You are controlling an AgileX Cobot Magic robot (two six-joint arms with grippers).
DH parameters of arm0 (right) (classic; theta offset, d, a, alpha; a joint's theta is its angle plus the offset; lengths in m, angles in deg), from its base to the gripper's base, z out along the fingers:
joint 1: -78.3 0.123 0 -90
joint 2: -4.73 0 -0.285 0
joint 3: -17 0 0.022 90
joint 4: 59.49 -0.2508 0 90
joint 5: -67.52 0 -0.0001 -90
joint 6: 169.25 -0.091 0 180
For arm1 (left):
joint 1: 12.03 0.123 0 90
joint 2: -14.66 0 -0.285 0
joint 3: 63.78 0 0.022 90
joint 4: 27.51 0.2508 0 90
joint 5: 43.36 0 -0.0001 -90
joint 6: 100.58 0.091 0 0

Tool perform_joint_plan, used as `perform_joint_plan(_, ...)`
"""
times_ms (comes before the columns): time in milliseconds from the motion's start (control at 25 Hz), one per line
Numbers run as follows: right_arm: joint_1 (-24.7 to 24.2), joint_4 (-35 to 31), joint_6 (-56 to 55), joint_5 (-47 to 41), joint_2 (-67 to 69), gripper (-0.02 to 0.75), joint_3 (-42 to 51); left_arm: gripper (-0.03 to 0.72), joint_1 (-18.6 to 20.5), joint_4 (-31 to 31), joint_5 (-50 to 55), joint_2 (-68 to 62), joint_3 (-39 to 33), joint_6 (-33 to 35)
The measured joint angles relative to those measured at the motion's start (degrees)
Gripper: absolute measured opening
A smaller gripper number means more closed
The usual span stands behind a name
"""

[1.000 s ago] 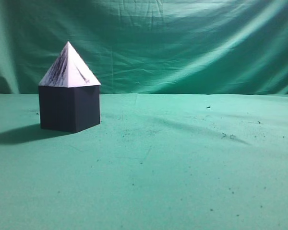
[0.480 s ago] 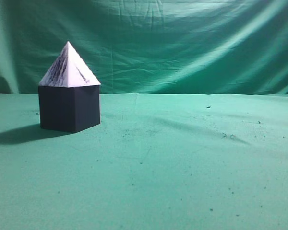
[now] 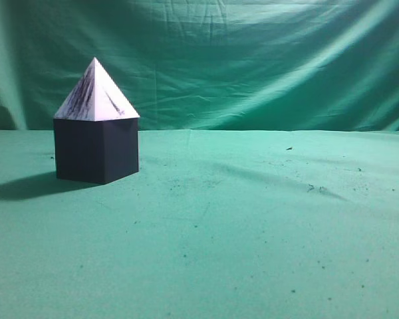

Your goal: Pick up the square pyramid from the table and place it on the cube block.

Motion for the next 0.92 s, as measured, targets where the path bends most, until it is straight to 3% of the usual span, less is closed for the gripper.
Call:
perform_joint_plan(200, 0.0, -0.09, 0.0, 1.05, 0.0, 0.0, 4.6, 0.0, 0.0, 0.0, 0.0, 0.0, 0.0, 0.0)
perform_joint_plan(920, 0.0, -0.09, 0.11, 3.1, 0.0, 0.0, 4.69, 0.0, 0.0, 0.0, 0.0, 0.0, 0.0, 0.0)
